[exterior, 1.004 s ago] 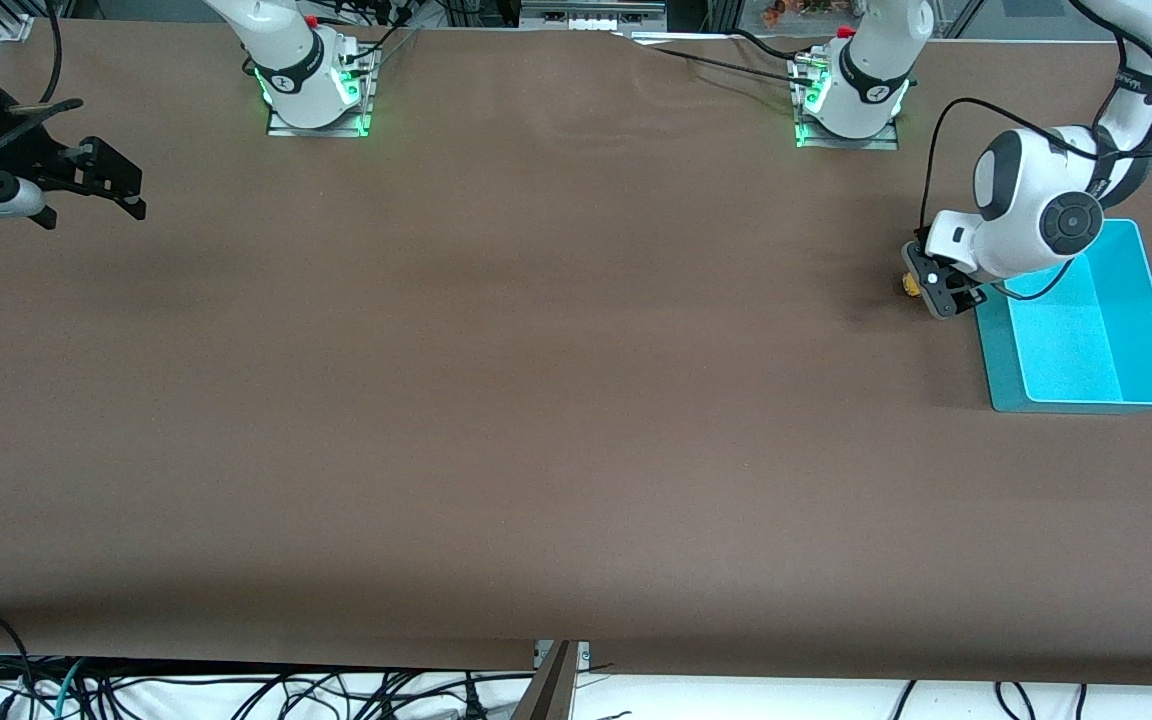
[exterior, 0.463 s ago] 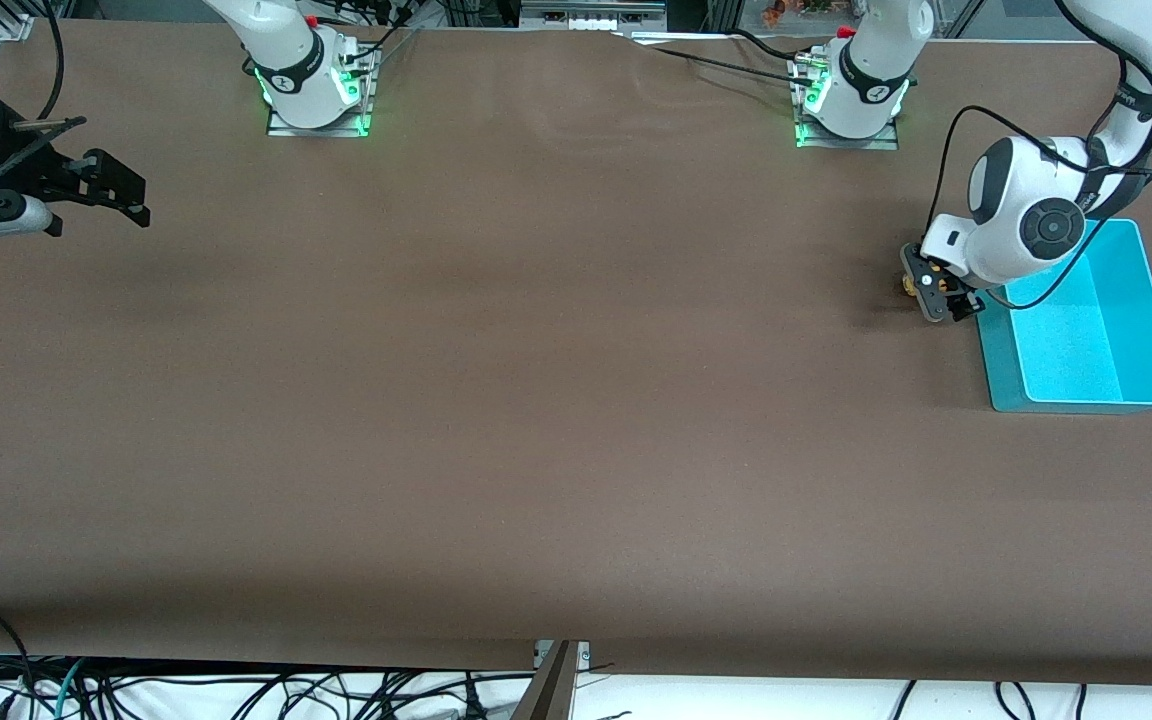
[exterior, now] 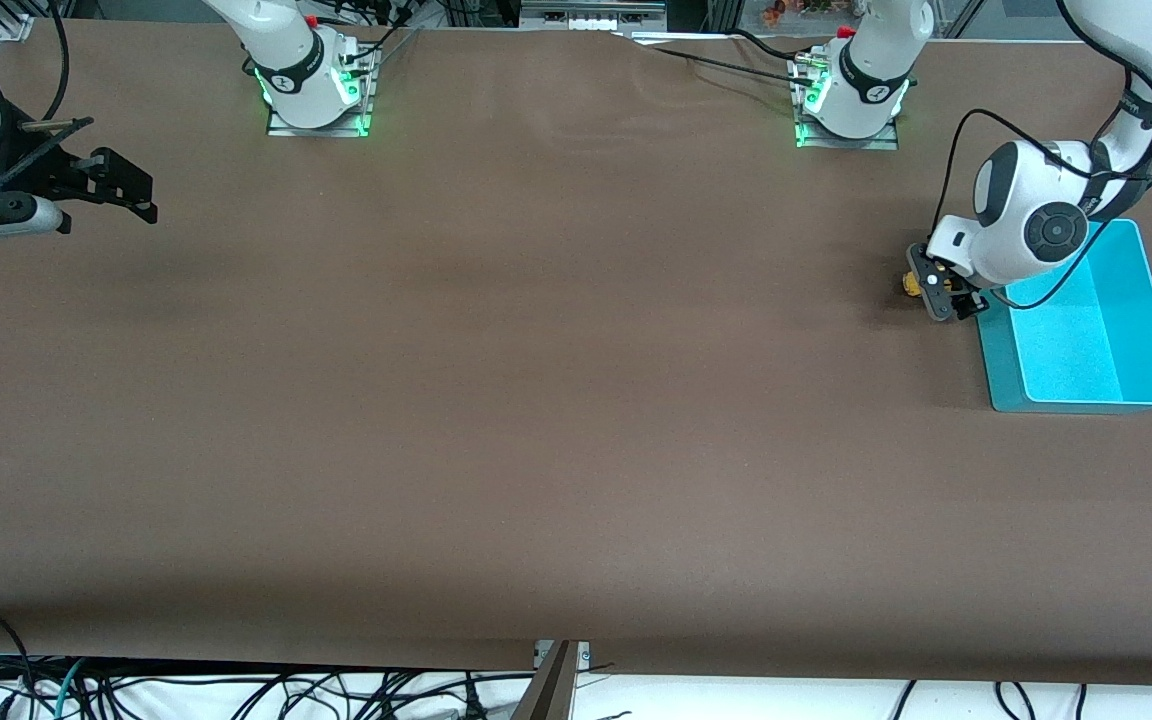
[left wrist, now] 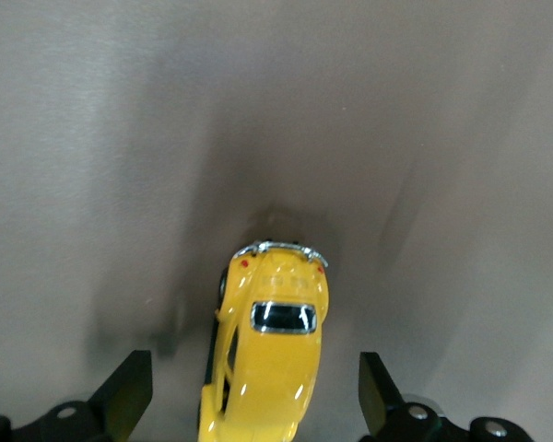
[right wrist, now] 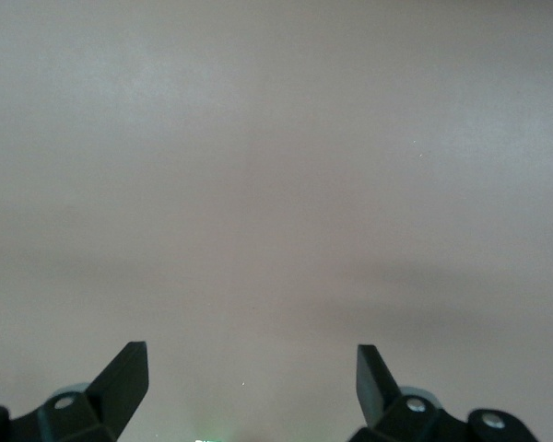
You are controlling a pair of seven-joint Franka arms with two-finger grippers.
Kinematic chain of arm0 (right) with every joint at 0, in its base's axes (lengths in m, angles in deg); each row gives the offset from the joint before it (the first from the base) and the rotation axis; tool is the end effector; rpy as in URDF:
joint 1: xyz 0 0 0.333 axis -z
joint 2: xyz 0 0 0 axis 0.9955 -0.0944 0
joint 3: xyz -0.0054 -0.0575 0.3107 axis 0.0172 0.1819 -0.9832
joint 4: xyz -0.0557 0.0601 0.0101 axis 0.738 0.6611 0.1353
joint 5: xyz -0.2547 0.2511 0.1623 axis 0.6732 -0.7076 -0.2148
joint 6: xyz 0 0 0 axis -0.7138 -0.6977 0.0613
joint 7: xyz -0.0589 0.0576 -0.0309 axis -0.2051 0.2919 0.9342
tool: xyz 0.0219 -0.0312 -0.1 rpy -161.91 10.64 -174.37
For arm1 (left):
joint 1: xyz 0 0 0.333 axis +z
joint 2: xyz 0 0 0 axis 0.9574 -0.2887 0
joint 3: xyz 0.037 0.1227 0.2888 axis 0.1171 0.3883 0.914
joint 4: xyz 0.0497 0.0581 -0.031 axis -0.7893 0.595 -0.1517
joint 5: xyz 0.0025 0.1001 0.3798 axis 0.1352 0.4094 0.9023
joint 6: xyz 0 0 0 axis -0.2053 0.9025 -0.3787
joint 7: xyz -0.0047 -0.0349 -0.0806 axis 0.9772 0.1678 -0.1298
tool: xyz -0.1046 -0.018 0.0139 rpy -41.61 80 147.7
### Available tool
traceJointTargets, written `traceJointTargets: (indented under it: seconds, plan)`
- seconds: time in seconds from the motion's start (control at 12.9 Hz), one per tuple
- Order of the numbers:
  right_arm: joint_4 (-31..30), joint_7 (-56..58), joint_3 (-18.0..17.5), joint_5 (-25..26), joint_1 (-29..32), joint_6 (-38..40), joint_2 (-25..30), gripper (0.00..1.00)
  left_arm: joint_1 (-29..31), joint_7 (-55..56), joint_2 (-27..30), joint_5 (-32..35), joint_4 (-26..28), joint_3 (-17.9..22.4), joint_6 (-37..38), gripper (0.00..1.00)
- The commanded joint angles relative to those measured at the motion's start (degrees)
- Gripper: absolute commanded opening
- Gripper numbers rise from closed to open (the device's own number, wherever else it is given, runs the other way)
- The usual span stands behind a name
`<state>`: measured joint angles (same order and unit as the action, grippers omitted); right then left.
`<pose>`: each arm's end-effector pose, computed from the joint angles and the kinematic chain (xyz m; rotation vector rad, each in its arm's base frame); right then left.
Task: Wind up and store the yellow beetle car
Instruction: 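Lift the car with the left gripper and carry it over the tray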
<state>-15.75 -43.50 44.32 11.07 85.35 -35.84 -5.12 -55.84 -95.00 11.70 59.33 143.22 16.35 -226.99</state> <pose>0.5254 0.0266 0.5942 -3.1296 -0.2204 0.0590 0.4206 0.0844 0.1763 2.5002 -1.7575 -0.4519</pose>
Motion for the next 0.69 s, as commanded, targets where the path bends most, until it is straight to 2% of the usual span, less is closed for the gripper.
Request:
traceJointTargets:
  seconds: [0.0,0.15,0.23,0.46,0.62]
  plan:
    - [1.65,-0.43,0.88,-1.09,-0.68,1.47,-0.75,1.0,0.99,-0.66,0.1,1.56,1.3,-0.72,-1.99,0.62]
    - [1.65,-0.52,0.88,-1.09,-0.68,1.47,-0.75,1.0,0.9,-1.18,0.18,1.56,1.21,-0.72,-1.99,0.26]
    - [1.56,-0.61,0.8,-1.09,-0.68,1.47,-0.84,1.0,0.9,-2.06,0.19,1.56,0.95,-0.72,-1.99,0.22]
    - [1.56,-0.17,0.8,-1.0,-0.68,1.56,-0.93,1.0,0.2,-2.33,0.45,1.56,0.16,-1.5,-1.91,0.21]
    - [1.56,-0.17,0.8,-1.0,-0.68,1.56,-0.93,1.0,0.29,-1.81,0.89,0.69,-3.69,-6.41,0.62,0.21]
